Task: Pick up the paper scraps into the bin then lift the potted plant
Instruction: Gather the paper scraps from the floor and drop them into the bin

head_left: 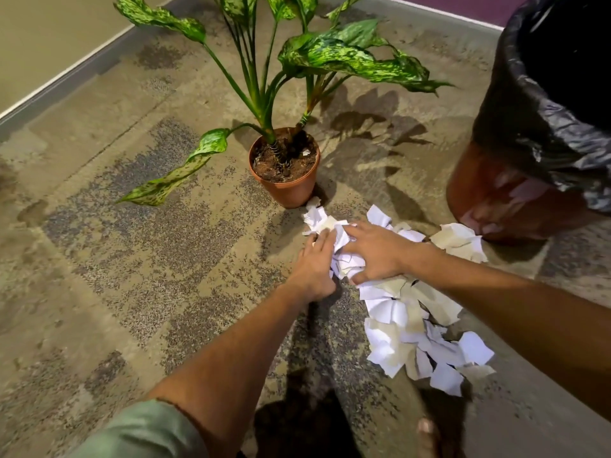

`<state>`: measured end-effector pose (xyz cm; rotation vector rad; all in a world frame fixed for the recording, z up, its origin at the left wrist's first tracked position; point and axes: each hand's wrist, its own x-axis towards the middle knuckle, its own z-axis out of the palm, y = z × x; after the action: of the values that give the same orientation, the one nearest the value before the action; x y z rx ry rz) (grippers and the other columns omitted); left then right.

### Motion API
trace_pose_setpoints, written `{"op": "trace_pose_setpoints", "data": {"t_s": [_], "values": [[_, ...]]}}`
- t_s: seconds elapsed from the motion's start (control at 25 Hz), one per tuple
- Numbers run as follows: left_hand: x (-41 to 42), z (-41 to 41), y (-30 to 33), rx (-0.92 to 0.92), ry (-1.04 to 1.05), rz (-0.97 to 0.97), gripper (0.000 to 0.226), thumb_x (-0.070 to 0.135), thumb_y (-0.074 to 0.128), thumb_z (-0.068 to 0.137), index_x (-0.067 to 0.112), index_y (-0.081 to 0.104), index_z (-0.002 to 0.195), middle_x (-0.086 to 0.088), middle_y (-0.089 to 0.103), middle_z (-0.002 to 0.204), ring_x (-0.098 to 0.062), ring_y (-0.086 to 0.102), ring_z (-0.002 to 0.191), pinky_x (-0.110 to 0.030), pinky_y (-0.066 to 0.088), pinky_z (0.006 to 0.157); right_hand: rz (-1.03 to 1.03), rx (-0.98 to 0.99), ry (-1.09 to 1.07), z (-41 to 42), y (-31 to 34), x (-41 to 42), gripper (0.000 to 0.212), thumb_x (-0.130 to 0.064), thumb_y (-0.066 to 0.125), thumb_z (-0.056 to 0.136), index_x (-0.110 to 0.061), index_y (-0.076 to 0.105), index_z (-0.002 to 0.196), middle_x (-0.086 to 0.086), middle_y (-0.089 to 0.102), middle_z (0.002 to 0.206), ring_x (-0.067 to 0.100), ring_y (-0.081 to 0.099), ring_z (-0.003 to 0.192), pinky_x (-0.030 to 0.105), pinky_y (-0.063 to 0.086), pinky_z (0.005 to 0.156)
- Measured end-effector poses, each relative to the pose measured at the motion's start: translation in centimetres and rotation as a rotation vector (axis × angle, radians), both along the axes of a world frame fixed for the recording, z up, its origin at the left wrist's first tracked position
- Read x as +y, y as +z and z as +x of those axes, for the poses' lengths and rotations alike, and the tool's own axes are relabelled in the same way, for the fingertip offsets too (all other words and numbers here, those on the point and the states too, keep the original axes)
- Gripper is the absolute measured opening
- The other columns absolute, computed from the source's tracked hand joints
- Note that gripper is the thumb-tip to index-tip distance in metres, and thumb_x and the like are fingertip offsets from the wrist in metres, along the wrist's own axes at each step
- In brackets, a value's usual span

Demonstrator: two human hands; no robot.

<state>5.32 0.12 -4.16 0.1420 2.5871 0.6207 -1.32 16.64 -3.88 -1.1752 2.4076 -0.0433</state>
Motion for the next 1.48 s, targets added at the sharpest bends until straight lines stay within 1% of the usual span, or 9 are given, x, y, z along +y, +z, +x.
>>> {"op": "trace_pose_setpoints", "data": {"t_s": [0.2,0.36,0.56,0.8,0.88,1.0,1.12,1.28,1.48], "values": [[4.2,1.4,0.4,0.029,-0.216,0.097,0.098,0.021,0.073,0.076,0.006,0.012,0.151,-0.013,0.017,0.158,-0.032,0.012,0.146,-0.041,0.016,0.119,0.070,-0.125,-0.059,1.8,2.4,5.0,0.055,-0.059,0.068,0.074,-0.037,0.061,0.124,0.000,0.049,0.120,0.025,0.043,0.120,0.038,0.038,0.100],[7.3,1.0,1.8,0.087,-0.299,0.251,0.096,0.029,0.081,0.071,0.012,0.027,0.148,-0.011,0.028,0.154,-0.028,0.029,0.139,-0.038,0.025,0.115,-0.008,-0.291,-0.218,1.3,4.4,9.8,0.048,-0.051,0.077,0.071,-0.033,0.068,0.116,-0.004,0.050,0.134,0.020,0.046,0.124,0.036,0.038,0.104],[7.5,-1.8,2.8,0.017,-0.178,0.015,0.116,0.035,0.082,0.070,0.025,0.002,0.153,-0.003,-0.014,0.160,-0.033,-0.003,0.148,-0.057,0.025,0.113,-0.099,-0.290,-0.649,1.2,5.1,16.8,0.105,-0.052,0.083,0.065,-0.037,0.023,0.150,0.003,0.018,0.156,0.021,0.021,0.142,0.025,0.019,0.111],[8.2,-0.7,2.2,-0.072,-0.238,0.065,0.126,0.030,0.087,0.067,0.032,-0.007,0.152,-0.008,-0.010,0.161,-0.031,0.026,0.143,-0.038,0.038,0.105,0.096,-0.232,-0.590,5.8,3.3,16.7,0.124,-0.058,0.080,0.061,-0.044,-0.006,0.149,0.004,0.000,0.162,0.027,0.015,0.147,0.041,0.029,0.114],[9.6,-0.5,2.1,-0.063,-0.232,0.143,0.116,0.023,0.085,0.068,0.033,0.005,0.152,-0.012,0.005,0.159,-0.029,0.032,0.139,-0.035,0.039,0.101,0.045,-0.138,-0.541,7.2,3.1,14.7,0.110,-0.049,0.077,0.068,-0.047,0.003,0.149,0.001,0.005,0.162,0.024,0.028,0.142,0.039,0.039,0.104],[11.0,-0.4,2.5,0.030,-0.253,0.152,0.083,0.012,0.079,0.071,0.019,0.039,0.143,-0.014,0.037,0.145,-0.028,0.044,0.129,-0.031,0.042,0.099,-0.053,0.027,-0.481,8.7,3.6,12.2,0.065,-0.020,0.065,0.081,-0.036,0.041,0.140,-0.001,0.037,0.146,0.022,0.052,0.122,0.034,0.048,0.084],[11.3,-0.8,3.3,0.161,-0.171,0.163,0.051,0.000,0.071,0.073,0.010,0.062,0.123,-0.008,0.061,0.123,-0.023,0.058,0.113,-0.021,0.041,0.088,-0.071,0.116,-0.531,9.2,5.0,12.5,0.038,-0.009,0.059,0.084,-0.024,0.062,0.119,-0.002,0.058,0.122,0.021,0.057,0.112,0.035,0.048,0.085],[10.6,-1.3,4.9,0.311,-0.132,0.205,0.024,-0.006,0.063,0.078,0.005,0.073,0.096,-0.010,0.068,0.105,-0.026,0.062,0.093,-0.031,0.049,0.081,-0.131,0.197,-0.642,9.8,6.8,14.1,0.027,0.000,0.057,0.077,-0.017,0.067,0.095,0.002,0.066,0.103,0.024,0.060,0.099,0.033,0.049,0.080],[10.3,-1.7,6.3,0.428,-0.120,0.225,0.014,-0.004,0.064,0.082,0.003,0.073,0.090,-0.008,0.066,0.106,-0.023,0.062,0.092,-0.032,0.051,0.088,-0.259,0.171,-0.736,10.7,10.4,14.1,0.022,-0.008,0.063,0.083,-0.019,0.074,0.099,0.003,0.071,0.100,0.022,0.065,0.095,0.036,0.052,0.084]]}}
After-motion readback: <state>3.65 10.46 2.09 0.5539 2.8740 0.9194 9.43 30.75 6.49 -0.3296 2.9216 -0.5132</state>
